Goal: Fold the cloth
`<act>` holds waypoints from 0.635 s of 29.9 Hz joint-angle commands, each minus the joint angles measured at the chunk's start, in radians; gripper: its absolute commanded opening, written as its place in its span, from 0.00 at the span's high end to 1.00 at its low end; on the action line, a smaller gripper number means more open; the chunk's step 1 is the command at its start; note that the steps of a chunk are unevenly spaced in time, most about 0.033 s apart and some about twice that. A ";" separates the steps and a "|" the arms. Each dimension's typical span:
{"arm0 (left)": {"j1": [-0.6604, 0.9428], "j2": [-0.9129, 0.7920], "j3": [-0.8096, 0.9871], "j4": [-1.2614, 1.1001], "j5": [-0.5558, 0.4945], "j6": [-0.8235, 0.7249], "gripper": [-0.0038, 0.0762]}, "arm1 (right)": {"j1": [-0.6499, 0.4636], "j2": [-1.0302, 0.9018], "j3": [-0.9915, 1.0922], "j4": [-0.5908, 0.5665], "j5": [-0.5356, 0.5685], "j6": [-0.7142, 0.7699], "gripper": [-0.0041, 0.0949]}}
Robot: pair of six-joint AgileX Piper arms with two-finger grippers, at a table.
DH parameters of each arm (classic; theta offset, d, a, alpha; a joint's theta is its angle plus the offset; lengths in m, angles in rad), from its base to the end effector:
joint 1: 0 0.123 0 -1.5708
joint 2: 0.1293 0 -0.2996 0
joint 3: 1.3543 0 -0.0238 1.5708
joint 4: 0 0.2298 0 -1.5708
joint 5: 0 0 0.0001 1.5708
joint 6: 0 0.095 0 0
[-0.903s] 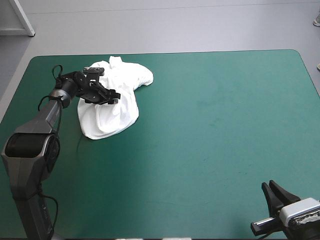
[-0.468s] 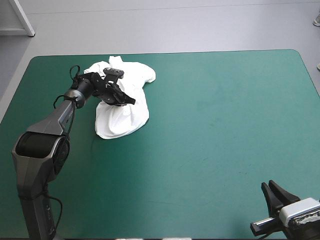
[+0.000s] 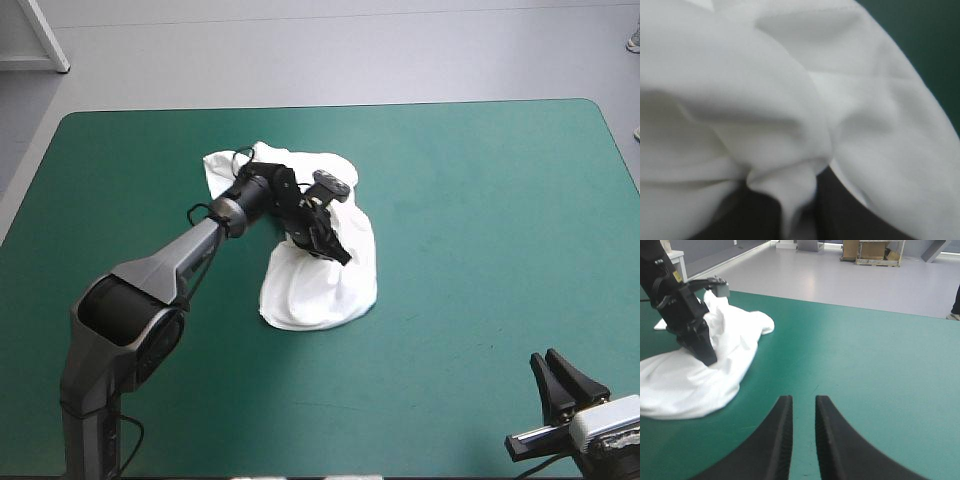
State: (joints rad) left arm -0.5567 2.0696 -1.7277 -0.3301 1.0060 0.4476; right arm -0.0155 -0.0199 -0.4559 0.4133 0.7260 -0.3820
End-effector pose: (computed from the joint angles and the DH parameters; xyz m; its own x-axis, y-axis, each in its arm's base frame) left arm 0.3551 -0.2516 0.2442 -0.6196 0.6837 -0.3856 0.7750 0.6106 -0.1628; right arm -0.0249 0.0257 0.2875 -0.1028 -0.0611 -0.9928 -0.2570 0.9659 -0.0328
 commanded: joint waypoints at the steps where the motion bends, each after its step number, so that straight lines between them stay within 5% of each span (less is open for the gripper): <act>1: -0.117 -0.071 -0.028 -0.050 0.002 0.005 0.93 | -0.002 0.002 -0.023 0.006 -0.097 -0.006 0.80; 8: -0.304 -0.070 -0.028 -0.079 -0.034 0.005 0.93 | -0.002 0.002 -0.023 0.006 -0.106 -0.006 0.79; 15: -0.312 -0.068 -0.028 -0.072 -0.026 0.000 0.93 | -0.002 0.002 -0.023 0.006 -0.108 -0.006 0.79; 19: -0.305 -0.080 -0.032 -0.100 0.052 0.009 0.75 | -0.002 0.002 -0.027 0.010 -0.108 -0.006 0.67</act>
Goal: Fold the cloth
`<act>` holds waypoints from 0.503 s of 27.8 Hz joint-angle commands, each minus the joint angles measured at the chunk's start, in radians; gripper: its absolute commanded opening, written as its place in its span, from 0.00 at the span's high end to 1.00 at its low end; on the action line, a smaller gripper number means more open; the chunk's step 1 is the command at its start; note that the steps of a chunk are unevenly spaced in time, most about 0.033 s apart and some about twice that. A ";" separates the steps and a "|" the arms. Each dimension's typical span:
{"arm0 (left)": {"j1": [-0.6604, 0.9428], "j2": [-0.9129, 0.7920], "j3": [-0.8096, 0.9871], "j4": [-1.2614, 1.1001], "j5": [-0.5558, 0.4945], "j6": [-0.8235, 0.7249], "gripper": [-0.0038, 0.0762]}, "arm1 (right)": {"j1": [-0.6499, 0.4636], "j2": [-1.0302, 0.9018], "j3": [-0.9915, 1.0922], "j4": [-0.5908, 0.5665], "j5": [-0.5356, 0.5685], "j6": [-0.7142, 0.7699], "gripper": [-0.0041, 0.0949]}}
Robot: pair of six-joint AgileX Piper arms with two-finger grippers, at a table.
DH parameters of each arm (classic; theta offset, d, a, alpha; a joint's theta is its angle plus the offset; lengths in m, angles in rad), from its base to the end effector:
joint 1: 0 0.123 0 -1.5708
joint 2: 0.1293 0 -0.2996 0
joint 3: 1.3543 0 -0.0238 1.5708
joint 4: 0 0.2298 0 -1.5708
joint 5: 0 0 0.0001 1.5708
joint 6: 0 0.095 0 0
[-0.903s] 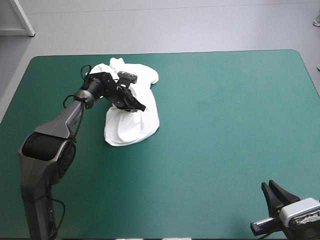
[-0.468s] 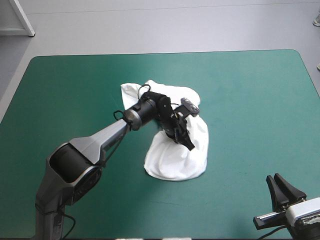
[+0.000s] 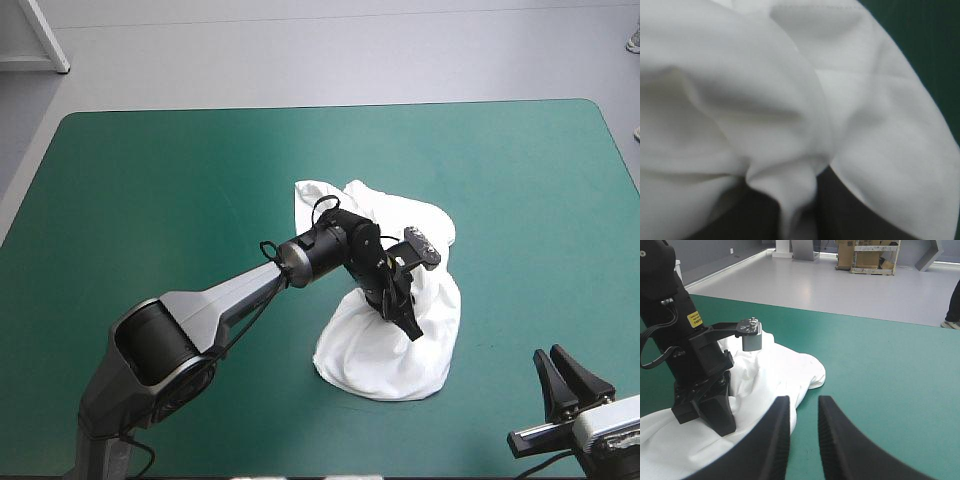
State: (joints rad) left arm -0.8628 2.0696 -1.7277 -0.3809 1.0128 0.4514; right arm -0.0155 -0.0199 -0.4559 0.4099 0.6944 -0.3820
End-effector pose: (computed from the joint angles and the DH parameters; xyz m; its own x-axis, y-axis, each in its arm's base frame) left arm 0.2596 -0.3493 0.2455 -0.4064 0.8250 -0.3926 0.9130 0.3500 -0.2095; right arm -0.0243 0.0246 0.2902 -0.0747 -0.0566 -0.9956 -0.2439 0.9691 -0.0368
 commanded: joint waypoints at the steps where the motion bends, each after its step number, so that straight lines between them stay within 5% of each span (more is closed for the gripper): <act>1: 0.001 -0.093 -0.037 -0.056 0.061 0.007 0.63 | -0.002 0.002 -0.033 0.014 -0.079 -0.006 0.61; 5: 0.001 -0.180 -0.068 -0.086 0.061 -0.006 0.35 | -0.002 0.004 -0.055 0.017 -0.099 -0.006 0.44; 14: 0.088 -0.369 -0.101 0.358 0.054 -0.260 0.37 | -0.002 0.004 -0.073 0.017 -0.122 0.004 0.41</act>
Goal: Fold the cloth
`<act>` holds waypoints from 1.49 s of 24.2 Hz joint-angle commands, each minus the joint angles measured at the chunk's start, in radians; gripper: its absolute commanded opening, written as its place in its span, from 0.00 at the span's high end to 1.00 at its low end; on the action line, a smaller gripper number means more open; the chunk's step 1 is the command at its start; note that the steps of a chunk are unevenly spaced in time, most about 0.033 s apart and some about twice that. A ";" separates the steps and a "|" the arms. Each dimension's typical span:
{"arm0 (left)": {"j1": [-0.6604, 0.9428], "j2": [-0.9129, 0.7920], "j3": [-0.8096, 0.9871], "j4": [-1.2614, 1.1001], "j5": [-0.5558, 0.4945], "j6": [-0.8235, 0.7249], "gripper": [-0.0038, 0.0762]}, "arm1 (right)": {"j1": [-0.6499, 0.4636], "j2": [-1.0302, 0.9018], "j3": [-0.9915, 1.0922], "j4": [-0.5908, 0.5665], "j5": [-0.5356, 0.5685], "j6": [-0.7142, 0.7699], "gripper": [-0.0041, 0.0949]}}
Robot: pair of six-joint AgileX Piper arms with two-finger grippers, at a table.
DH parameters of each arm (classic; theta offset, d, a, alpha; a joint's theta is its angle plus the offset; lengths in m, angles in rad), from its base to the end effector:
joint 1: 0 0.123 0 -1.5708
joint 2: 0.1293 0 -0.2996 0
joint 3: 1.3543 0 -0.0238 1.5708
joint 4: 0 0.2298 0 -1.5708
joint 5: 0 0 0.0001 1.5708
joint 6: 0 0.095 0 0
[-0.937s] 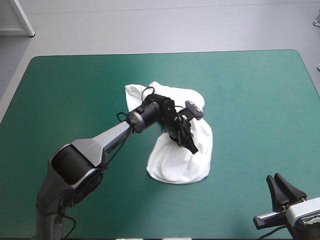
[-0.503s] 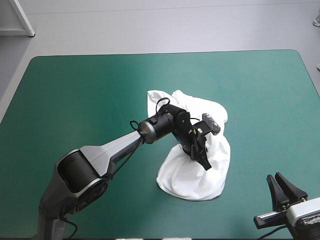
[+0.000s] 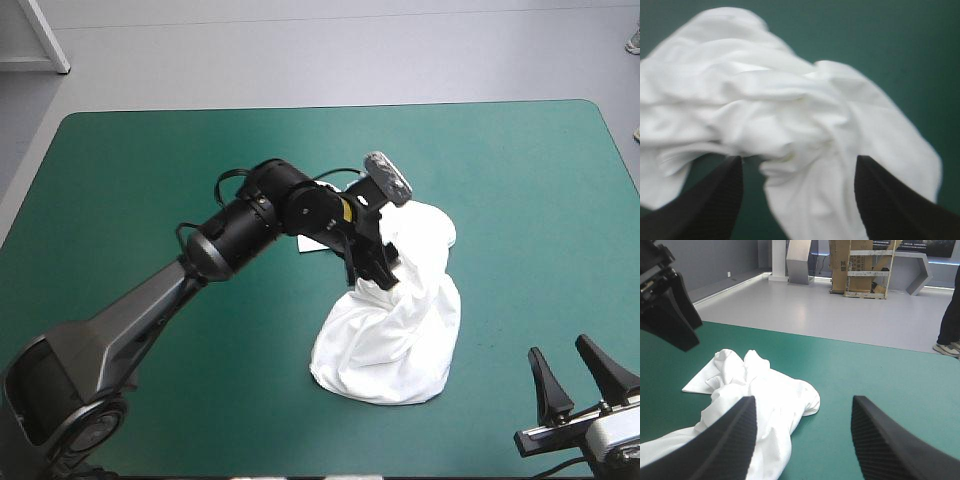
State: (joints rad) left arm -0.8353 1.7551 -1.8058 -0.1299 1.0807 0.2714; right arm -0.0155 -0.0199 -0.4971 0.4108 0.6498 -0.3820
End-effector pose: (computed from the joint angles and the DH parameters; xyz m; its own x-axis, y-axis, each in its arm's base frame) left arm 0.2418 -0.2834 0.3869 -0.3667 0.7139 -0.5966 0.8776 0.4782 0.0328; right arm -0.0297 0.0234 0.3054 0.0066 -0.0468 -0.9989 -0.2265 0.9729 -0.0471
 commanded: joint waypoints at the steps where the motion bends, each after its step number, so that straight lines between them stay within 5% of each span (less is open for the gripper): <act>1: 0.099 -0.051 -0.021 0.100 -0.007 -0.078 0.37 | -0.002 0.004 -0.031 0.016 -0.077 0.011 0.41; 7: 0.379 0.056 0.040 -0.059 -0.003 0.035 0.37 | -0.002 0.004 -0.031 0.016 -0.086 0.018 0.41; 15: 0.382 0.282 0.051 -0.059 -0.114 0.057 0.37 | -0.002 0.006 -0.031 0.016 -0.100 0.020 0.41; 23: 0.366 0.328 0.051 -0.132 -0.125 0.122 0.39 | -0.002 0.053 -0.031 0.016 -0.103 0.020 0.41; 27: 0.351 0.328 0.051 -0.092 -0.102 0.124 0.61 | -0.002 0.085 -0.031 0.017 -0.126 0.020 0.41; 30: 0.347 0.328 0.051 -0.057 -0.092 0.124 0.92 | -0.002 0.099 -0.031 0.020 -0.131 0.020 0.41; 36: 0.347 0.328 0.051 -0.035 -0.094 0.124 0.93 | -0.002 0.133 -0.042 0.020 -0.069 -0.040 0.43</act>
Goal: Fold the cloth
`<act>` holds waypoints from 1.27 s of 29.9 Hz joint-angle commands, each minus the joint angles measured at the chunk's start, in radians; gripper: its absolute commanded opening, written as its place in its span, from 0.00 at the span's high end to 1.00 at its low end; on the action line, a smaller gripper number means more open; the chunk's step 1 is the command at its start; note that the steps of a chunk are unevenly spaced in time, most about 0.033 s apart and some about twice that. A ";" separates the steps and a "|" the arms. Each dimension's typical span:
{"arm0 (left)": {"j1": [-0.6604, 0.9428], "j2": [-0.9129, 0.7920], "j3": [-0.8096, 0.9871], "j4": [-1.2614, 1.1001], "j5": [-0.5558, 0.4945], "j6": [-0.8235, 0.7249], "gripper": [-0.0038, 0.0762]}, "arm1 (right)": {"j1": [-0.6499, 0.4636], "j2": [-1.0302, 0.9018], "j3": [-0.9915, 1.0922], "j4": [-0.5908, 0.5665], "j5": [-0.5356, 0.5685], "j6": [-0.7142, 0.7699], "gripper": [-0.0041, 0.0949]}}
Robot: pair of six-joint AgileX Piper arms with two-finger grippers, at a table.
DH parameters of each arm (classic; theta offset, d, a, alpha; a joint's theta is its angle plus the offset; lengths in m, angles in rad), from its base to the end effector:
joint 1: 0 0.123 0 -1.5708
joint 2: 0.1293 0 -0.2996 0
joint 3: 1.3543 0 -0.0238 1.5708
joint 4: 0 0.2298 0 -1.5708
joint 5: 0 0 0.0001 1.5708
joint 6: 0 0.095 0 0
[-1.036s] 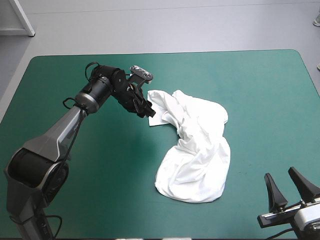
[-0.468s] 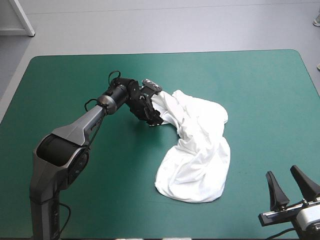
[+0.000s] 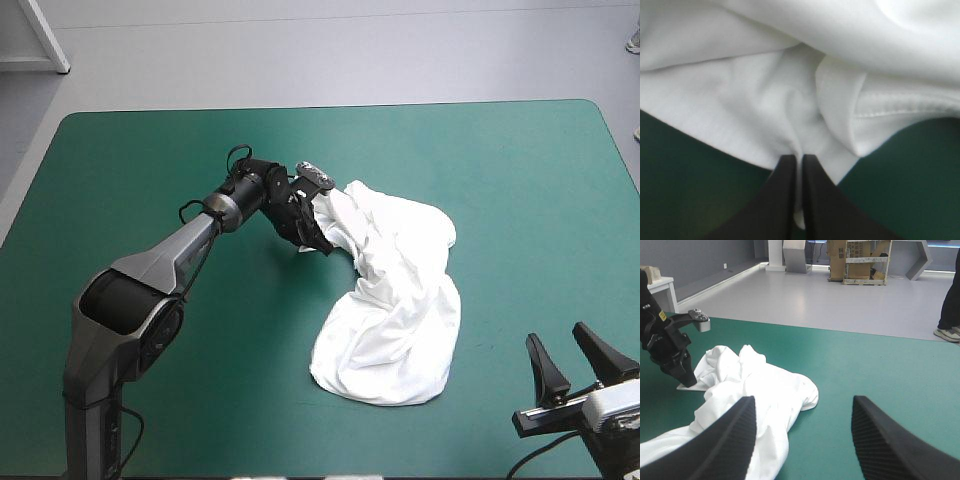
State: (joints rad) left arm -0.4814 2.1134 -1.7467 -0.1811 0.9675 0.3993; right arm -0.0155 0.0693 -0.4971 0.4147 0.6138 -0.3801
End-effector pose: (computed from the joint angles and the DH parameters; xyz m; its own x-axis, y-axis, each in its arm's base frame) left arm 0.3874 -0.2183 0.2281 -0.6557 0.6678 -0.3522 0.7232 0.6895 -0.0393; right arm -0.0129 0.0223 0.3106 -0.0502 -0.0329 -0.9982 -0.2184 0.9756 -0.0212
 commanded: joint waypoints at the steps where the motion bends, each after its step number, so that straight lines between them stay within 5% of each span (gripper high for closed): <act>1: -0.005 -0.032 -0.008 0.027 0.019 -0.008 0.93 | -0.002 0.063 -0.055 0.016 -0.014 -0.064 0.45; 11: -0.001 -0.046 -0.033 0.107 0.015 -0.052 0.93 | -0.002 0.441 -0.259 0.073 0.165 -0.048 0.53; 18: -0.001 -0.048 -0.047 0.112 0.028 -0.058 0.93 | -0.002 0.678 -0.264 0.276 0.365 -0.148 0.54; 23: -0.001 -0.048 -0.047 0.132 0.025 -0.058 0.93 | -0.002 0.669 -0.264 0.197 0.423 -0.115 0.57; 38: -0.001 -0.048 -0.047 0.126 0.030 -0.058 0.93 | 0.202 0.837 -0.137 0.120 0.147 0.024 0.53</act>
State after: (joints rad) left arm -0.4833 2.1158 -1.7726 -0.0828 0.9899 0.3498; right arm 0.1575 0.8644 -0.6097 0.5167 0.8426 -0.3760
